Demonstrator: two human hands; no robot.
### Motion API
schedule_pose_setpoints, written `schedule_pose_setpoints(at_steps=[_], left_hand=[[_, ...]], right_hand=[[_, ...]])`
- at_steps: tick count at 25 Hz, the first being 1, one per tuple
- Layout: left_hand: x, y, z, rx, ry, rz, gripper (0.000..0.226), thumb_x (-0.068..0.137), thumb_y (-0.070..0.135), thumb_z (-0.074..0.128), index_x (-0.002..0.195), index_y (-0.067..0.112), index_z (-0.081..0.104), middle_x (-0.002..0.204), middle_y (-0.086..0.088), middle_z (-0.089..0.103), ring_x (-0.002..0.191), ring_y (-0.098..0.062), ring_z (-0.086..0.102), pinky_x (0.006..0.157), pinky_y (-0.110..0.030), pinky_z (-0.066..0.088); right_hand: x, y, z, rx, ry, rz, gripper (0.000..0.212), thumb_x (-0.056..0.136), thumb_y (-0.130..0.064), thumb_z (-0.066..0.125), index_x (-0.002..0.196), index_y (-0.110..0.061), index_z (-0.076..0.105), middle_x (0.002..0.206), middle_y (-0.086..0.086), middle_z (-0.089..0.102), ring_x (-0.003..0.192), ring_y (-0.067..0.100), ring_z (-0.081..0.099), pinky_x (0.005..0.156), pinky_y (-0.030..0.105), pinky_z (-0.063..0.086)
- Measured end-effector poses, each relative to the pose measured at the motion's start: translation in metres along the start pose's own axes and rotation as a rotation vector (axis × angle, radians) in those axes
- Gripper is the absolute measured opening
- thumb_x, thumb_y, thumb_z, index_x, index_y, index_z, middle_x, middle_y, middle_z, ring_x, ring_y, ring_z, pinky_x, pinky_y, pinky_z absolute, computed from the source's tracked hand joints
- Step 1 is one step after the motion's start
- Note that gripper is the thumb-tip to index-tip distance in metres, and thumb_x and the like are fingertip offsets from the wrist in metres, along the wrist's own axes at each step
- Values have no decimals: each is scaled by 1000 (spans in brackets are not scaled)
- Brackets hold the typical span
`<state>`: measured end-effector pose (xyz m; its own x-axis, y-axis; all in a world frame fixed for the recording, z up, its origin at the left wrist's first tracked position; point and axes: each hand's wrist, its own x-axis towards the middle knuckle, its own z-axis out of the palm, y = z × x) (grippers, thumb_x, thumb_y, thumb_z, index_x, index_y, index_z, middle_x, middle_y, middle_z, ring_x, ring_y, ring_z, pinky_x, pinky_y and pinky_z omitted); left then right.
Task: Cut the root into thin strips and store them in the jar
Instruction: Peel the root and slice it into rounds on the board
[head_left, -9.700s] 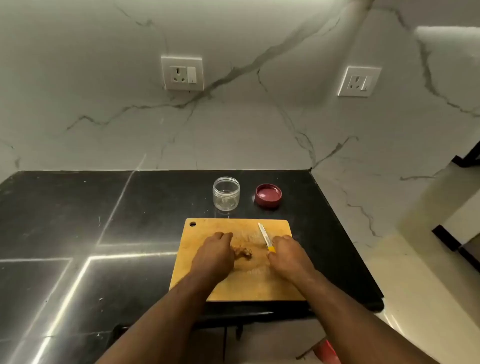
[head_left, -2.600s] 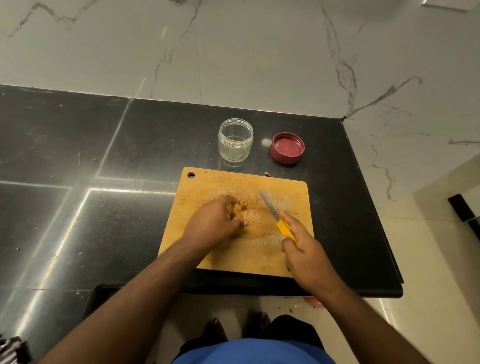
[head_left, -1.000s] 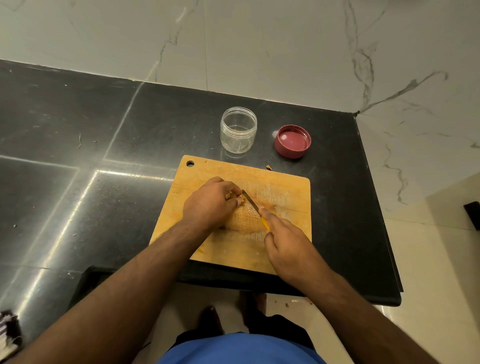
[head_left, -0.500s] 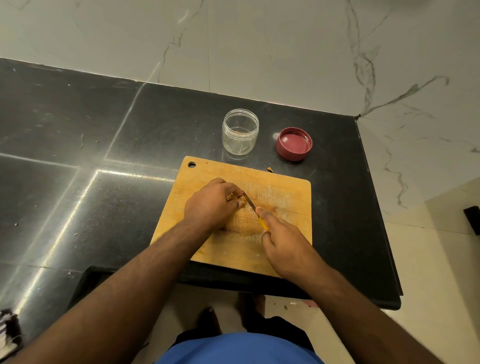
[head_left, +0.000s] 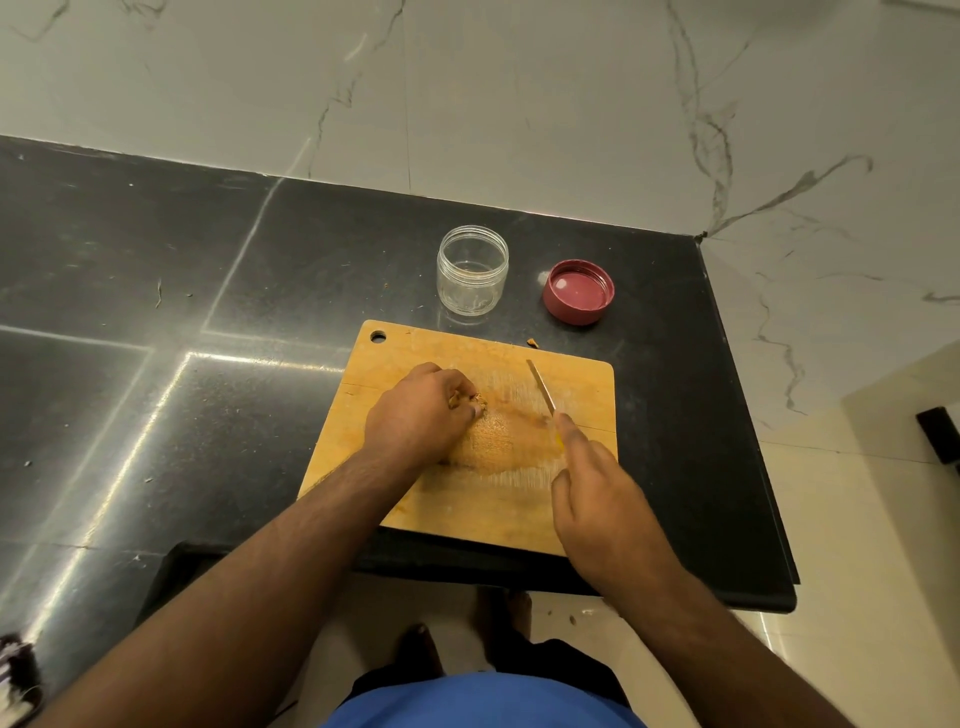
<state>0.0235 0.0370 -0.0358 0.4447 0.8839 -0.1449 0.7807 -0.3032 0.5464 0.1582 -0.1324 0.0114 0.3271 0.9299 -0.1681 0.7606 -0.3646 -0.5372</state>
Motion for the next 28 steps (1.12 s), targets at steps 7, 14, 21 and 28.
schedule_pose_setpoints(at_steps=[7,14,21,28], left_hand=[[-1,1,7,-74,3,-47,28,90,39,68,115,25,69,110,1,63,92,-12,60,74,-29,53],[-5,0,9,-180,-5,-59,31,92,36,69,121,23,71,112,-5,69,78,-15,68,71,-36,62],[-8,-2,5,-210,-64,-16,37,93,25,66,128,12,68,122,-6,70,91,-23,72,86,-40,60],[-13,1,6,-276,-16,-69,37,93,26,67,127,11,68,110,-4,75,85,-21,73,82,-36,60]], right_hand=[[-3,-12,17,123,-80,-24,55,104,-23,36,156,-29,19,148,-3,43,120,4,46,101,21,41],[-1,-18,28,84,-95,-42,56,104,-23,35,157,-27,17,147,-2,43,127,10,44,104,24,39],[6,-26,35,-20,-135,-51,56,104,-21,32,157,-27,15,139,3,48,116,17,52,95,31,46],[-16,-15,38,25,-141,0,57,104,-22,34,156,-31,13,132,-3,51,104,9,53,87,26,48]])
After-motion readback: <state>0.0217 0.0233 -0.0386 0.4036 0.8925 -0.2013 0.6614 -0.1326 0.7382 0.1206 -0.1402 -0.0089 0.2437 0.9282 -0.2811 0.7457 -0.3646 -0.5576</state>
